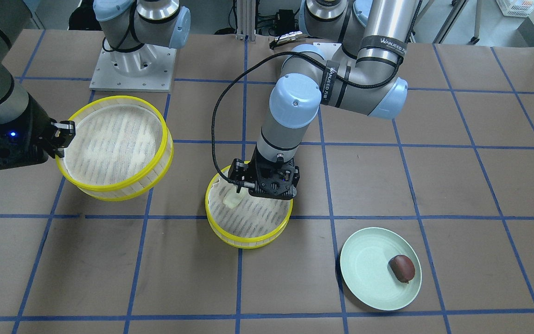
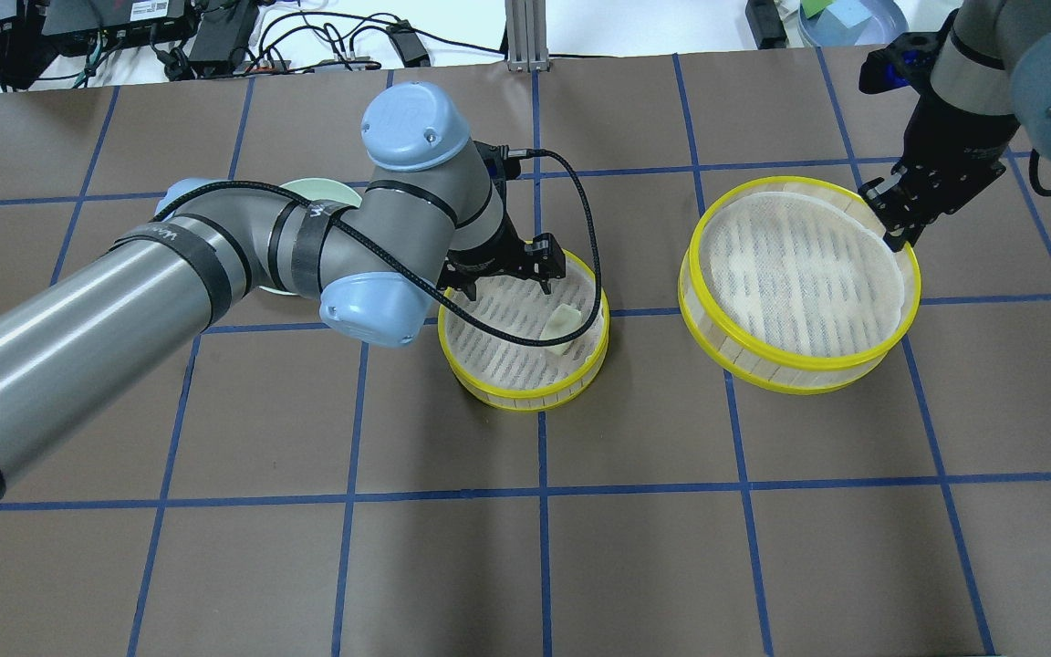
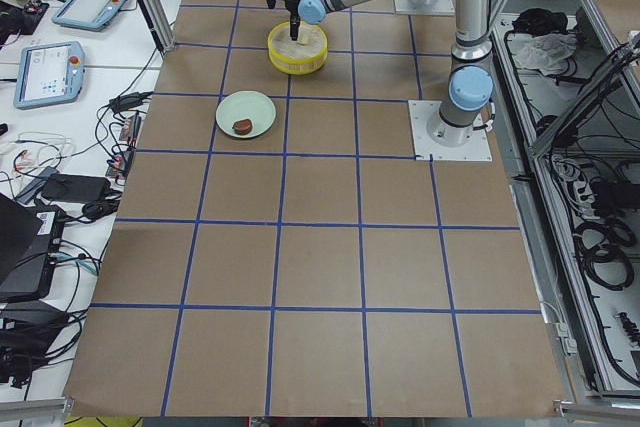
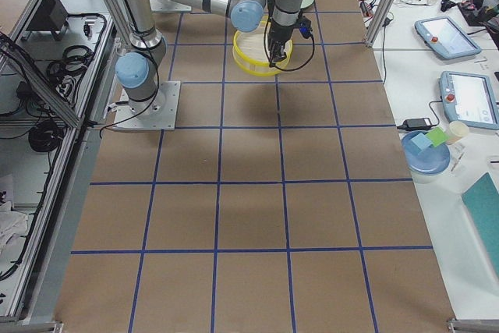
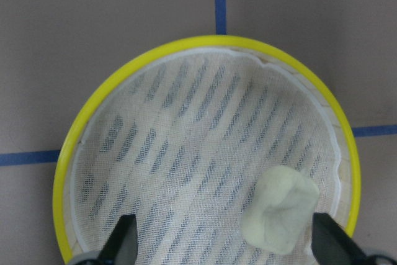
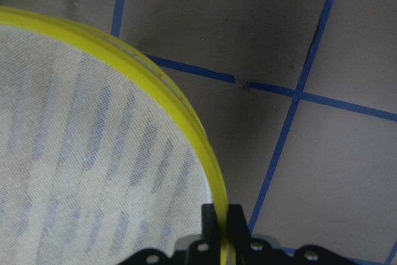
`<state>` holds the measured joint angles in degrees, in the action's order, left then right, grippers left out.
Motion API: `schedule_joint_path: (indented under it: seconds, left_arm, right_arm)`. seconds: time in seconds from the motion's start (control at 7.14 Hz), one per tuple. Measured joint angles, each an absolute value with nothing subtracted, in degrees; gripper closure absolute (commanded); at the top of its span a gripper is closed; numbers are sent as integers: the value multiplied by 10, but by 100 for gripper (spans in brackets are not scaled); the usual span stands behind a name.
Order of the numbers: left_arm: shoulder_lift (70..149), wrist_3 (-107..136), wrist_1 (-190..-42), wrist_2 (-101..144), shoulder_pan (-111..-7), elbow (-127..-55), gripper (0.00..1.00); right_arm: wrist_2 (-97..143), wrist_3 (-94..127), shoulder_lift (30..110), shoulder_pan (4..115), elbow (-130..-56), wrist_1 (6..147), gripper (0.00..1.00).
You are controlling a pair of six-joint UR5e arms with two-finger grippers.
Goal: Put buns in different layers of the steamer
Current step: 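Restack the top tier with right gripper while left gripper returns to the plate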
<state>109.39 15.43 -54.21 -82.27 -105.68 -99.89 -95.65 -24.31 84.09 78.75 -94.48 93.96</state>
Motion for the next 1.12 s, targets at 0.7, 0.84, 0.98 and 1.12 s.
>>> schedule_joint_path:
  seconds: [0.7,0.84,0.98,1.12]
  left_arm:
    - [1079,-14,-624,-888,-906,-927,0]
    - [1081,-27,-621,-898,-883,-925,0]
    - [1085,-30,-608,-903,-864,-925,0]
    - [1088,-26,-595,-907,-852,-925,0]
  right_arm:
    - [-954,-62,812,903,-943,982,100]
    - [-954,-9,797,934,-940,1006,100]
    - [-954,47,779,969,-937,1037,100]
    - [-954,97,761,999,-932,1062,100]
